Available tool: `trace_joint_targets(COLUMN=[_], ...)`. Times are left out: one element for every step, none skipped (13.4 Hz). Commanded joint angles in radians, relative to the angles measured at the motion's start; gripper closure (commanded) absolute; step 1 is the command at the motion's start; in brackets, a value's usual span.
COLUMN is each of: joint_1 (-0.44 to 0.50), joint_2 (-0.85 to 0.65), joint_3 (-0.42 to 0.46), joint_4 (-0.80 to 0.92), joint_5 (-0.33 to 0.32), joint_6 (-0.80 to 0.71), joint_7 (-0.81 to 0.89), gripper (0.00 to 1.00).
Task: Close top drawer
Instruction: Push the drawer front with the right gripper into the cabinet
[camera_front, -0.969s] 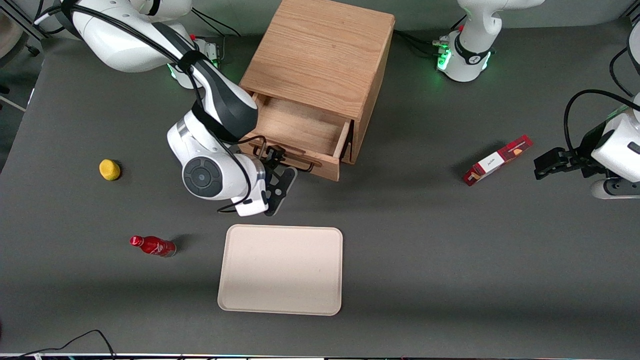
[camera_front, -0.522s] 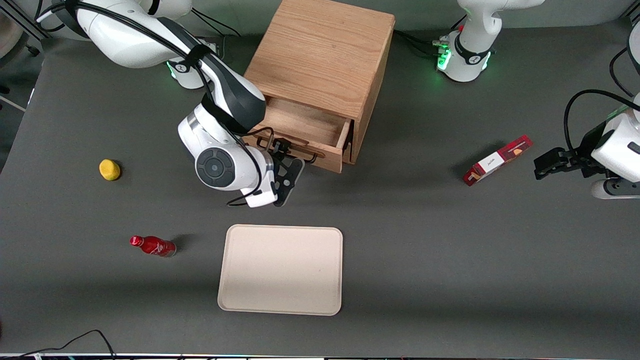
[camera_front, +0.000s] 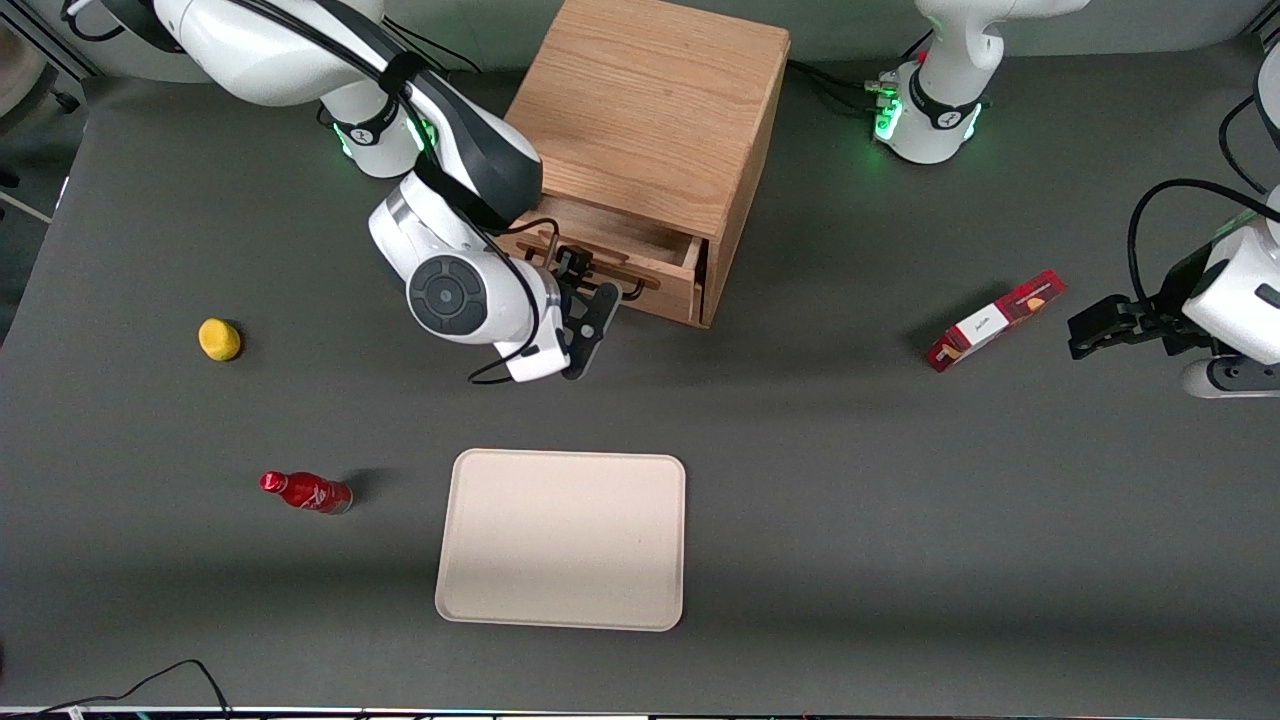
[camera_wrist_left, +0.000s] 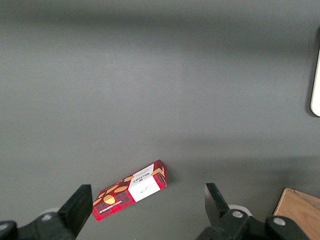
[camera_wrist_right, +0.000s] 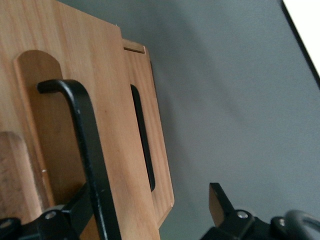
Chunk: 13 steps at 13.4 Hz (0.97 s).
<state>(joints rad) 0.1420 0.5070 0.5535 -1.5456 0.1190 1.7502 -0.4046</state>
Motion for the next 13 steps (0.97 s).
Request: trace_joint_targets(joint_1=[-0.015, -0.015, -0.015, -0.013, -0.013, -0.015, -0.013, -0.013, -0.012, -0.012, -0.012, -0.012, -0.012], joint_2=[-0.071, -0.074, -0.076, -0.085, -0.093, -0.097, -0.102, -0.104, -0.110, -0.116, -0.119, -0.119, -0.122], joint_3=[0.020, 0.028, 0.028, 0.031, 0.035, 0.046, 0.046, 0.048, 0.048, 0.049, 0.061, 0.068, 0.069], joint_4=[-0.091, -0.103, -0.113, -0.128, -0.142, -0.154, -0.159, -0.166, -0.169, -0.172, -0.174, -0.172, -0.172], joint_5=[0.042, 0.044, 0.048, 0.048, 0.050, 0.050, 0.050, 0.066, 0.080, 0.080, 0.082, 0.083, 0.083], joint_6=[0.037, 0.047, 0.052, 0.055, 0.066, 0.071, 0.078, 0.083, 0.083, 0.083, 0.083, 0.083, 0.083], joint_7=[0.016, 0.016, 0.016, 0.016, 0.018, 0.018, 0.018, 0.018, 0.018, 0.018, 0.018, 0.018, 0.018], gripper=[0.00, 0.00, 0.00, 0.00, 0.00, 0.00, 0.00, 0.00, 0.00, 0.00, 0.00, 0.00, 0.00])
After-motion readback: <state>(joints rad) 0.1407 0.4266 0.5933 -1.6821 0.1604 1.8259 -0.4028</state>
